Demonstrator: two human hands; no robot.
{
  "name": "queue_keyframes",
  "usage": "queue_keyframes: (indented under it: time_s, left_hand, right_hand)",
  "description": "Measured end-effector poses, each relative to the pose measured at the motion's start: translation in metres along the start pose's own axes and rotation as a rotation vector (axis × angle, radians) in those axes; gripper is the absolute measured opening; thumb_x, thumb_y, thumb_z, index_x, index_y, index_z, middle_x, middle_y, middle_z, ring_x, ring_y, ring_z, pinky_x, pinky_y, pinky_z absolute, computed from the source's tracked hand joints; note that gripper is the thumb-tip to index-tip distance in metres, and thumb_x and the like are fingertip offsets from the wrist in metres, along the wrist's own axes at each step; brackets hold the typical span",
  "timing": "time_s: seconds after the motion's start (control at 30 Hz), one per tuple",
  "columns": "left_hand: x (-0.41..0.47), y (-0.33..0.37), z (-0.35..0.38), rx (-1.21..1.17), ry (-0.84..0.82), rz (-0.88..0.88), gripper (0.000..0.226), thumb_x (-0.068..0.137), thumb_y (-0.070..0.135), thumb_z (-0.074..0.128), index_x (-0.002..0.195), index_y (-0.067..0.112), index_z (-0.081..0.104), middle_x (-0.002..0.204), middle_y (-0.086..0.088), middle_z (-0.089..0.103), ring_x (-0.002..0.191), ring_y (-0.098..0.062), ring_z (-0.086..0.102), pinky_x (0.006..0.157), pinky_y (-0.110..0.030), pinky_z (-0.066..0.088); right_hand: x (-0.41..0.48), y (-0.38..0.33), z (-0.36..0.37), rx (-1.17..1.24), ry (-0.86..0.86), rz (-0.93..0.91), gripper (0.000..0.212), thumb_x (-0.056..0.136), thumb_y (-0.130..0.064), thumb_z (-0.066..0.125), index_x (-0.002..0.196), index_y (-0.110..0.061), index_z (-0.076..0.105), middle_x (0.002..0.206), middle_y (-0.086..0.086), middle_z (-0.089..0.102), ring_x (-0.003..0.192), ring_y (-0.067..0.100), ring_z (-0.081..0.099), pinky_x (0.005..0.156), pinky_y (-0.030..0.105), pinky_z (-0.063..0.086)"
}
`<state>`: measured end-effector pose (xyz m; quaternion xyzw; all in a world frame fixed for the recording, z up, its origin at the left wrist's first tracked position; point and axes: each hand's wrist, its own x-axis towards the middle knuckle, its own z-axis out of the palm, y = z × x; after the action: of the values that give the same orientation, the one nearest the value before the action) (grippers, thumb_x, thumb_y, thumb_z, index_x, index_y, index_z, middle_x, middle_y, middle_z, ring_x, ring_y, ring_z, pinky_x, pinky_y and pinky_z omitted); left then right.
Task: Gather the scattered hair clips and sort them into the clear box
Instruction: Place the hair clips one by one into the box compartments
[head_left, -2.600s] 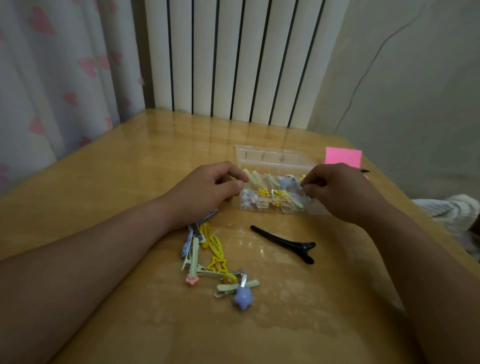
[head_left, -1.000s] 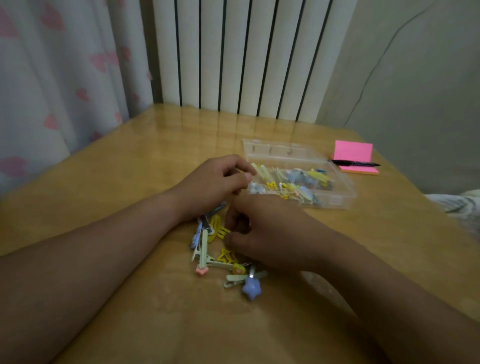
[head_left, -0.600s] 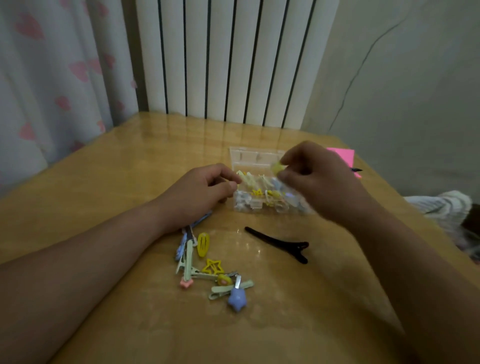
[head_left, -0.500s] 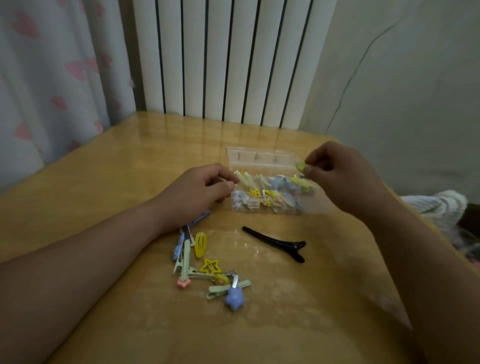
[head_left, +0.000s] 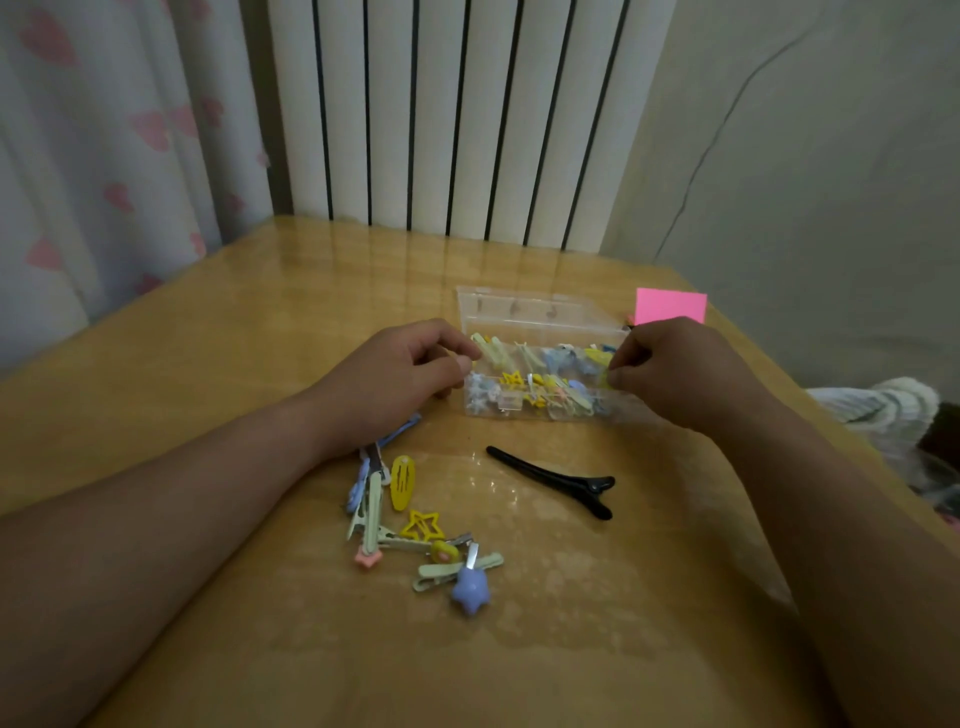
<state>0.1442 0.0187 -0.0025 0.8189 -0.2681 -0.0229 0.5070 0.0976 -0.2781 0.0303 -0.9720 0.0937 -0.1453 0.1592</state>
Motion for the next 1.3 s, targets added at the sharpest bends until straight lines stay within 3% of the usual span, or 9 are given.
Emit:
queue_keyframes:
  time_s: [0.27,0.43,0.63,0.77,0.93,1.1,1.2,1.3]
  left_hand:
    - [0.001,0.0,0.001,0.004,0.001,0.0,0.015,0.105,0.026,0.065,0.115,0.028,0.076,0.102,-0.009,0.075,0.098,-0.023,0.071,0.099,-0.045,0.055]
    - [0.0,0.0,0.0,0.005,-0.004,0.003,0.016,0.105,0.026,0.065,0.116,0.028,0.076,0.103,-0.008,0.075,0.097,-0.022,0.071,0.097,-0.042,0.056]
    - [0.001,-0.001,0.0,-0.004,-0.009,0.01,0.015,0.106,0.025,0.065,0.116,0.027,0.075,0.103,-0.011,0.074,0.098,-0.024,0.07,0.096,-0.042,0.056]
    - [0.002,-0.003,0.0,-0.003,-0.005,0.015,0.015,0.105,0.025,0.065,0.116,0.027,0.075,0.101,-0.01,0.074,0.097,-0.024,0.07,0.097,-0.044,0.055]
    - [0.002,-0.005,0.0,-0.006,0.002,0.017,0.014,0.105,0.026,0.065,0.114,0.028,0.076,0.101,-0.009,0.074,0.098,-0.024,0.071,0.098,-0.045,0.056]
    - [0.004,-0.005,0.0,-0.021,0.008,0.025,0.014,0.105,0.025,0.066,0.114,0.026,0.076,0.098,-0.004,0.076,0.094,-0.019,0.072,0.091,-0.033,0.056]
    - [0.005,-0.006,-0.002,-0.057,-0.004,0.038,0.015,0.105,0.023,0.065,0.113,0.02,0.077,0.102,-0.007,0.078,0.097,-0.025,0.072,0.093,-0.038,0.056]
    - [0.005,-0.006,-0.003,-0.098,-0.009,0.039,0.016,0.105,0.017,0.064,0.113,0.012,0.077,0.103,-0.01,0.079,0.098,-0.028,0.074,0.092,-0.041,0.058]
  right_hand:
    - [0.003,0.0,0.003,-0.007,0.008,-0.01,0.002,0.091,-0.026,0.08,0.09,-0.027,0.079,0.083,-0.01,0.071,0.076,0.01,0.063,0.06,0.026,0.045]
    - [0.004,0.0,0.003,-0.121,0.027,-0.011,0.006,0.091,-0.032,0.077,0.086,-0.029,0.077,0.08,-0.008,0.071,0.074,0.015,0.065,0.064,0.03,0.051]
    - [0.003,0.0,0.004,-0.117,0.037,-0.008,0.022,0.094,-0.045,0.073,0.095,-0.024,0.079,0.08,-0.004,0.072,0.072,0.018,0.066,0.064,0.032,0.053]
    - [-0.002,-0.001,0.003,-0.07,0.108,-0.036,0.025,0.098,-0.043,0.068,0.094,-0.022,0.079,0.075,-0.006,0.069,0.068,0.015,0.064,0.058,0.027,0.044]
    - [-0.017,-0.029,0.0,0.107,0.201,-0.187,0.021,0.099,-0.04,0.067,0.094,-0.023,0.077,0.079,-0.011,0.071,0.07,0.008,0.064,0.064,0.03,0.052]
    - [-0.043,-0.068,0.011,0.137,0.095,-0.414,0.014,0.098,-0.042,0.068,0.096,-0.03,0.075,0.086,-0.017,0.069,0.074,-0.003,0.058,0.066,0.022,0.043]
    - [-0.056,-0.087,0.018,0.087,0.081,-0.563,0.009,0.095,-0.042,0.069,0.098,-0.035,0.074,0.09,-0.019,0.061,0.079,0.001,0.049,0.071,0.023,0.034]
    - [-0.066,-0.104,0.021,0.156,0.04,-0.656,0.008,0.092,-0.038,0.074,0.098,-0.033,0.074,0.088,-0.019,0.058,0.082,0.0,0.047,0.069,0.019,0.035]
